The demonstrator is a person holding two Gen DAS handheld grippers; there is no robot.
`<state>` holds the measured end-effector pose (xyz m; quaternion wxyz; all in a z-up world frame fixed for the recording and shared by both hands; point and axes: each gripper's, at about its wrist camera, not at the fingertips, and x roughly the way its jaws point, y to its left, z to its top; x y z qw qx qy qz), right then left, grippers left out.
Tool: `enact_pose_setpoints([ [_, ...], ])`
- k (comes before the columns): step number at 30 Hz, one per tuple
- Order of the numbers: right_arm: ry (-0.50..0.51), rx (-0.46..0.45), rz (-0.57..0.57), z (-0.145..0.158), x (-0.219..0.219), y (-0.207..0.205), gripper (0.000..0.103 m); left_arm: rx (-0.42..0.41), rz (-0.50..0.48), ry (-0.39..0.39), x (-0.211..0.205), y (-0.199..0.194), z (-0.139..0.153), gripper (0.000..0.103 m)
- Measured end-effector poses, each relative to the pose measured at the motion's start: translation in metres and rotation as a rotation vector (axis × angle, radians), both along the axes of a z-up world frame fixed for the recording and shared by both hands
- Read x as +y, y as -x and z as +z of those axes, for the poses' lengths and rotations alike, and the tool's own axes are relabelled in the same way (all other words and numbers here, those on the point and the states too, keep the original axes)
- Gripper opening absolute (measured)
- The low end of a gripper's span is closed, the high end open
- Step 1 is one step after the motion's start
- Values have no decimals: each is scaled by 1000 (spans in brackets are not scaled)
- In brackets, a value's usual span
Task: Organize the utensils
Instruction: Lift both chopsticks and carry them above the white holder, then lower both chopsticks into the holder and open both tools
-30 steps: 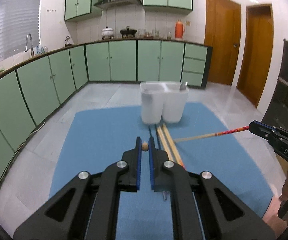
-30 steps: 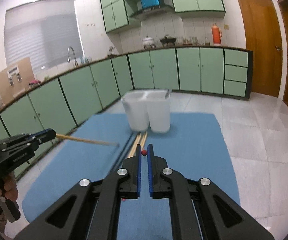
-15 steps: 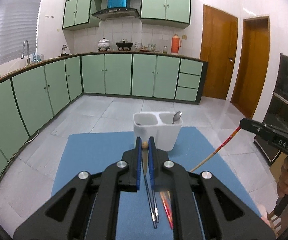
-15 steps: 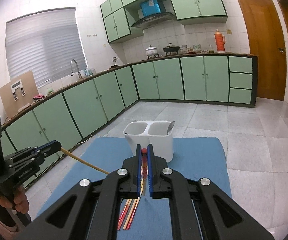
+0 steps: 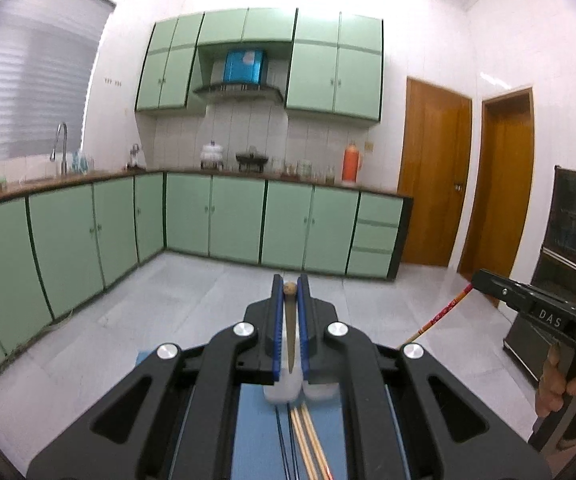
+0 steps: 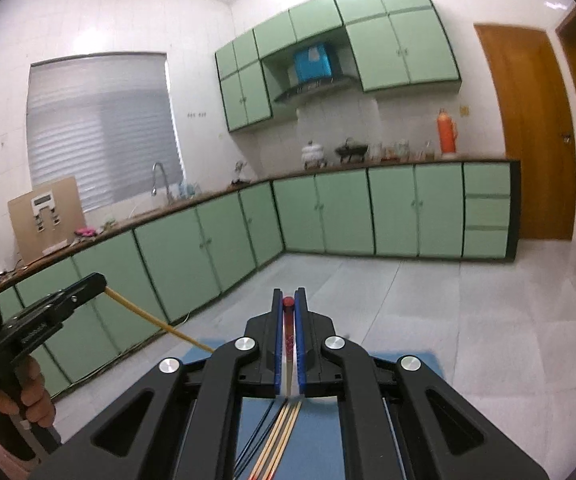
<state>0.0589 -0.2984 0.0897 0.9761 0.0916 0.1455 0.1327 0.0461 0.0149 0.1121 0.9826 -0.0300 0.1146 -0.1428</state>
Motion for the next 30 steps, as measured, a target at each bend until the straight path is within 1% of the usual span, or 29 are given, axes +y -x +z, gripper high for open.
enact_pose_setpoints([
  [3,1,-22,-24,8,-1,-14,5,-14,0,9,-11,-17,4,6],
  [6,13,-27,-52,11,0,-33,5,-20,9,18,-23,-43,0,6],
  [8,20,-24,-59,10,1,-48,5,-21,14,22,-29,-58,-4,6],
  [12,43,15,-56,-1,7,-79,5,-8,19,27,-40,-94,-18,6],
  [15,68,63,-50,-18,14,-101,5,18,8,31,-49,-119,-33,6],
  [18,83,106,-37,-36,21,-117,5,41,-4,22,-53,-135,-49,6],
  [21,93,130,-29,-50,24,-123,5,82,-13,14,-53,-149,-64,6],
  [23,99,145,-27,-58,26,-128,5,100,-14,6,-54,-152,-73,6],
  [29,98,190,-7,-76,28,-134,6,186,-42,-18,-53,-164,-98,7],
  [30,101,199,-1,-78,28,-136,6,196,-40,-17,-51,-165,-101,11],
])
